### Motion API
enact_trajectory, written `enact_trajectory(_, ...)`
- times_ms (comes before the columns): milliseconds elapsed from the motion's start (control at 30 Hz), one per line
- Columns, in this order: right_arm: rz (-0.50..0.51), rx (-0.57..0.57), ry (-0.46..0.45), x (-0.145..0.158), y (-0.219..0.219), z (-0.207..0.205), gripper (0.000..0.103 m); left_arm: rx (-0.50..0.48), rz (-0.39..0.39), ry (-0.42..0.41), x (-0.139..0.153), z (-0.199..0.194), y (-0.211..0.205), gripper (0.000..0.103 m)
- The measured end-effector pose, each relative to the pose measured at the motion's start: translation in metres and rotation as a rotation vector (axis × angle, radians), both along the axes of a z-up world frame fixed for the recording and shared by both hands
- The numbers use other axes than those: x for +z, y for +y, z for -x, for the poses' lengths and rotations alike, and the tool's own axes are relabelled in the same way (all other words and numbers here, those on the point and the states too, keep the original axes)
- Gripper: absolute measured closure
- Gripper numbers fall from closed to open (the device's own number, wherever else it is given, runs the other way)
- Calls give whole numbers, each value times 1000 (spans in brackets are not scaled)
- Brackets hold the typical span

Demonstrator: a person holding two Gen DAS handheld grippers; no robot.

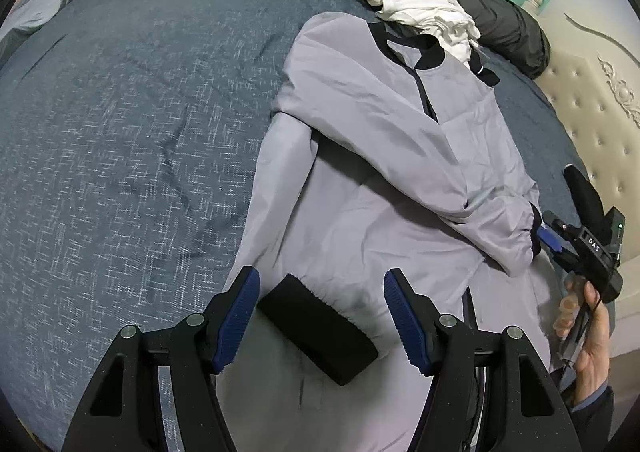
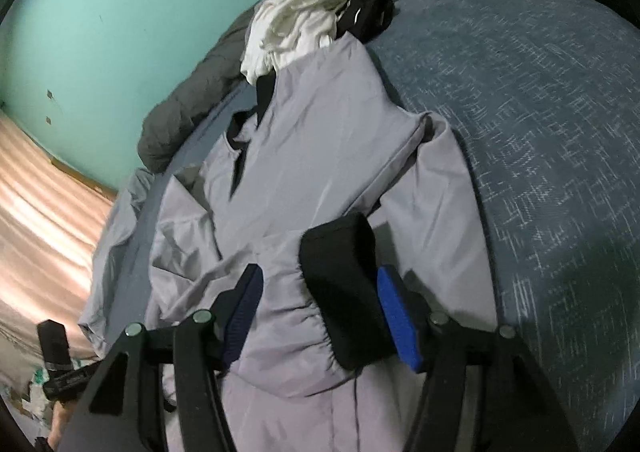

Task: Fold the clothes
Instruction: 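Grasp the black cuff lying on the jacket front with the right tool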

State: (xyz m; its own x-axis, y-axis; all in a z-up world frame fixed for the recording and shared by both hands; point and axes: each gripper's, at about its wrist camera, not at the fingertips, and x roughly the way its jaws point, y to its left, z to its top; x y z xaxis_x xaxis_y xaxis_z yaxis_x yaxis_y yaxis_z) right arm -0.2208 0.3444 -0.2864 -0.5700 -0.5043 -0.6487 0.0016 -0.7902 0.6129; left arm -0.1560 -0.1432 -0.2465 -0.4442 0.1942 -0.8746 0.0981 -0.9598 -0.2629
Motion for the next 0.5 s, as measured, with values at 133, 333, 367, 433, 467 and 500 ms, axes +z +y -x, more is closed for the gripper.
enact_trajectory(133, -7, 27, 20, 1, -3, 0, 84, 5, -9, -2, 0, 3, -1, 34)
enact_trajectory(333, 15, 61, 71, 12, -9, -12, 97, -5, -20, 16, 12, -2, 2, 34)
enact_trajectory(367, 14, 69, 82, 15, -12, -16, 97, -7, -21, 21, 15, -4, 2, 34)
enact_trajectory(433, 14, 78, 110, 23, -13, -24, 98, -9, -23, 32, 23, -8, 0, 34)
enact_trajectory(467, 14, 83, 124, 27, -14, -28, 98, -9, -26, 38, 27, -11, -1, 34)
enact_trajectory(500, 15, 87, 138, 31, -15, -32, 98, -9, -27, 44, 31, -14, -2, 34)
